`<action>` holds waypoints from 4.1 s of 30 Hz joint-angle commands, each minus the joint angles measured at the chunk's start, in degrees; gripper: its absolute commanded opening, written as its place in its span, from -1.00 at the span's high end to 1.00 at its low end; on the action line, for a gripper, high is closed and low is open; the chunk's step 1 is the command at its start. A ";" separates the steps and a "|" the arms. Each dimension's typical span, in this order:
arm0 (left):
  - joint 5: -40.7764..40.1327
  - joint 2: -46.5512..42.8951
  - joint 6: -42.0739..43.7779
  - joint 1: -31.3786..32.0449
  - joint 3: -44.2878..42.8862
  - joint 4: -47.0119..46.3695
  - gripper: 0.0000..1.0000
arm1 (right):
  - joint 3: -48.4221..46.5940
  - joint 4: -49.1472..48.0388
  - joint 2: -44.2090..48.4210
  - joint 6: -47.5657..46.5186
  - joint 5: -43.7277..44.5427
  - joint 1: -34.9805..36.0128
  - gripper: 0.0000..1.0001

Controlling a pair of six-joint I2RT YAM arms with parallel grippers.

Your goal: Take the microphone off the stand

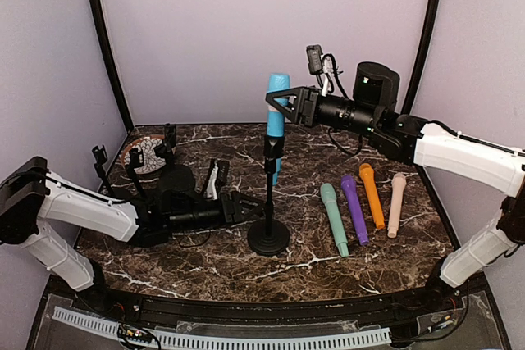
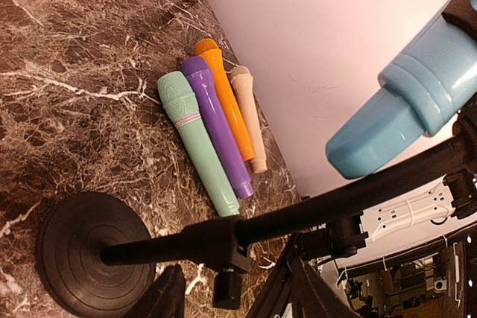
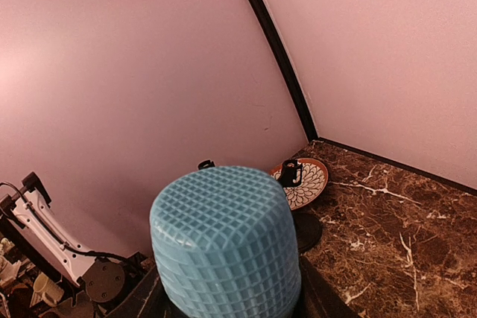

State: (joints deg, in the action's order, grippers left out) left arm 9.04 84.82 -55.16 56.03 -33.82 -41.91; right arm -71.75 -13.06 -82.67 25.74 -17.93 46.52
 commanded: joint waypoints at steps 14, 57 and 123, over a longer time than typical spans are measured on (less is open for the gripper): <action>0.60 1.72 -1.95 -1.01 -1.91 1.15 0.36 | 0.47 -0.47 1.73 0.21 0.73 0.50 0.01; -13.64 -13.20 7.76 -1.00 -3.61 25.25 -0.27 | 1.61 0.59 3.17 0.02 3.21 0.52 0.01; -33.63 1.10 87.52 14.34 -10.29 17.97 -0.11 | 17.78 9.21 25.51 -0.69 17.76 0.43 -0.96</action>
State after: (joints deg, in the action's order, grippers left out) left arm -23.66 85.19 30.92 70.04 -42.28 -22.76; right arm -54.17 -2.81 -57.91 24.56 -1.19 46.74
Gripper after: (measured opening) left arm 0.552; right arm 0.979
